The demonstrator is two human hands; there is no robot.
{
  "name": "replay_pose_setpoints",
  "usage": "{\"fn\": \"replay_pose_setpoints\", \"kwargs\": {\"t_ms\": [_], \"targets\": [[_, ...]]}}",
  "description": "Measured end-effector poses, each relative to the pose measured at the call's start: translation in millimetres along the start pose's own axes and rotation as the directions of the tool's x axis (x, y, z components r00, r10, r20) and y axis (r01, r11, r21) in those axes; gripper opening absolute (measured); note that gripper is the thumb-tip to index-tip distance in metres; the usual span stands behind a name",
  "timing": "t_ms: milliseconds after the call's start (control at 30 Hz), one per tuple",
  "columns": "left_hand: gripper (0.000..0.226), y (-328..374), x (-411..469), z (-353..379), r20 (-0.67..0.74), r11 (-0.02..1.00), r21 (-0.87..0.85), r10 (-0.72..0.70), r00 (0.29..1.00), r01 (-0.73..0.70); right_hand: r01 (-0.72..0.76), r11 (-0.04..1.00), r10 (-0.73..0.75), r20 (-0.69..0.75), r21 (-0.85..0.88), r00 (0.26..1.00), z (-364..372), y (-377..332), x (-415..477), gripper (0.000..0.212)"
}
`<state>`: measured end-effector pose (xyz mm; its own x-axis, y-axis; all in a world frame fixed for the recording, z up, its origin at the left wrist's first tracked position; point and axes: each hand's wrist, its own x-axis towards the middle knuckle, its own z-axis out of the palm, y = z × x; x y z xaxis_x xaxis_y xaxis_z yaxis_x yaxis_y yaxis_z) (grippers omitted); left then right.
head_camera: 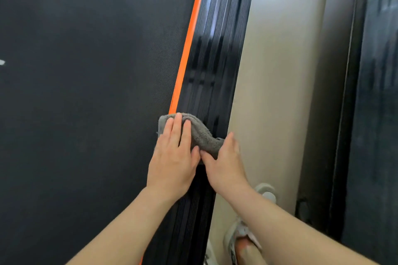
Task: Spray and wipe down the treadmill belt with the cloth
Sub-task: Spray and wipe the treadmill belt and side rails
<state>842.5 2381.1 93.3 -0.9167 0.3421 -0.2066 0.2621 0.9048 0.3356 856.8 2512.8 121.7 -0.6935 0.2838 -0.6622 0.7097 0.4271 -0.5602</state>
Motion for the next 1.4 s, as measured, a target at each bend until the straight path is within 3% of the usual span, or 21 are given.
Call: {"fn": "replay_pose_setpoints", "kwargs": {"t_ms": [200,400,634,901,1235,1335,1401], "targets": [[0.068,16.5,99.2,-9.1,-0.003,0.998,0.039,-0.058,0.998,0.058,-0.014,0.999,0.014,0.008,0.033,1.000,-43.7,-48.3,83.1,0.073],[0.072,28.4,197.1,-29.0,0.060,0.993,0.102,-0.064,0.996,0.057,0.023,0.999,-0.023,0.001,0.032,1.000,-82.5,-90.0,155.8,0.084],[0.081,32.8,296.3,-45.9,0.012,0.991,0.129,-0.020,1.000,0.018,0.052,0.999,-0.052,0.016,0.011,0.999,-127.4,-140.4,225.3,0.087],[0.075,45.1,449.0,-72.6,0.004,0.989,0.145,-0.015,1.000,0.015,0.038,0.999,-0.038,-0.022,0.031,0.999,-188.7,-215.4,344.8,0.073],[0.071,60.4,567.3,-99.3,0.021,0.987,0.159,-0.028,0.999,0.024,0.048,0.999,-0.047,-0.053,0.015,0.998,-242.4,-277.9,433.9,0.072],[0.074,63.7,588.6,-104.9,0.042,0.989,0.144,-0.047,0.998,0.040,0.102,0.993,-0.107,-0.082,-0.058,0.991,-267.6,-295.9,448.8,0.095],[0.082,64.4,593.7,-106.5,0.041,0.987,0.153,-0.054,0.998,0.047,0.214,0.976,-0.218,-0.157,-0.039,0.963,-289.0,-312.6,450.8,0.112]]}}
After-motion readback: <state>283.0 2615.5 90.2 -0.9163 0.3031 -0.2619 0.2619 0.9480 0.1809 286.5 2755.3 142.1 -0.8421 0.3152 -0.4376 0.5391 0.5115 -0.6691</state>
